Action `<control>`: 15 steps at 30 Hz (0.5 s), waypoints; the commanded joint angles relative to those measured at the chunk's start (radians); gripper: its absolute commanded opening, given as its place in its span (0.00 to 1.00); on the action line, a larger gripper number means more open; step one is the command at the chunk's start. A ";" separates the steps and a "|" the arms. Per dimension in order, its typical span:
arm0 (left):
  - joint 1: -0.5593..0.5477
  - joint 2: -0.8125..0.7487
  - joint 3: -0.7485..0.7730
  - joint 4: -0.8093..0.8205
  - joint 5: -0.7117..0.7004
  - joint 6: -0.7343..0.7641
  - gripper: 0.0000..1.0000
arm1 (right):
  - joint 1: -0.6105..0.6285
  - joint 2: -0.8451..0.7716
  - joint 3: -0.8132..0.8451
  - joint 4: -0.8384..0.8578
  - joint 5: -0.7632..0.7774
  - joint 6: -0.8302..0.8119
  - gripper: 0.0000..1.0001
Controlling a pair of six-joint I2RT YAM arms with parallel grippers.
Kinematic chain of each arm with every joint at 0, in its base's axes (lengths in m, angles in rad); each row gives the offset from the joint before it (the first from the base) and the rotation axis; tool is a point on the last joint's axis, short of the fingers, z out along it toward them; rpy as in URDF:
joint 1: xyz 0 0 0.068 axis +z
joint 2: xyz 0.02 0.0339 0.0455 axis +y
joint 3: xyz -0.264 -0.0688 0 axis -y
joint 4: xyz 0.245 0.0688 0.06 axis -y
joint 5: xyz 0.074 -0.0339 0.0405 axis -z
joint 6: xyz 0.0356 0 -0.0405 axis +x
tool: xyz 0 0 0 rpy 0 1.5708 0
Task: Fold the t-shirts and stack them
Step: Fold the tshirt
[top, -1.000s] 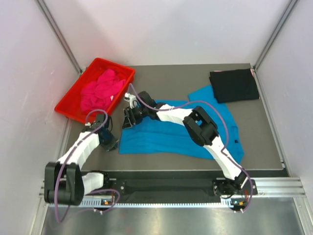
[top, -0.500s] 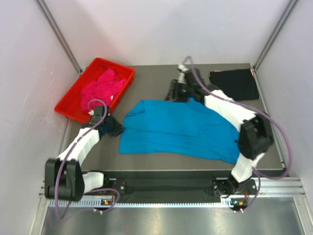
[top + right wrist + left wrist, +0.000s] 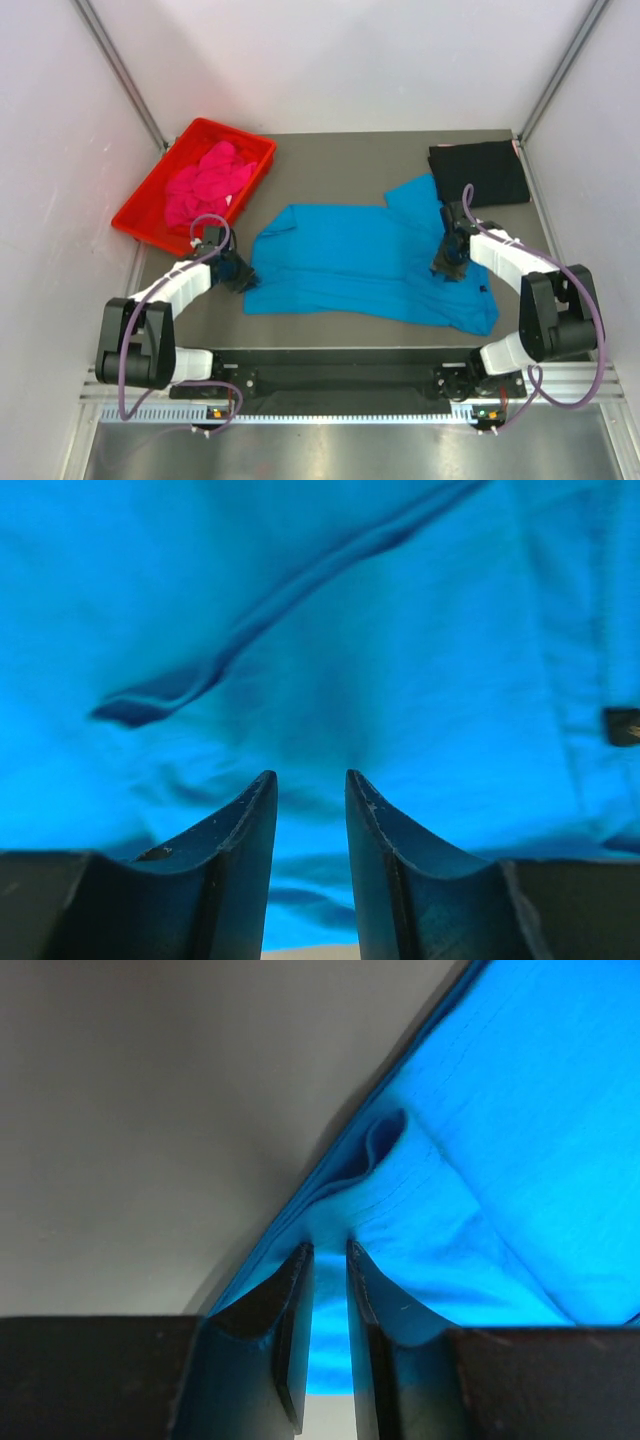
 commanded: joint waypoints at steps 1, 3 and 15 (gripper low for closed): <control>-0.001 0.023 -0.044 -0.004 -0.103 0.016 0.25 | -0.010 -0.009 -0.018 0.052 0.086 0.002 0.34; -0.001 0.018 -0.061 -0.014 -0.152 0.028 0.25 | -0.015 -0.002 -0.050 0.066 0.137 -0.006 0.34; -0.001 -0.159 0.140 -0.208 -0.335 0.149 0.26 | -0.018 -0.012 -0.070 0.079 0.129 -0.064 0.35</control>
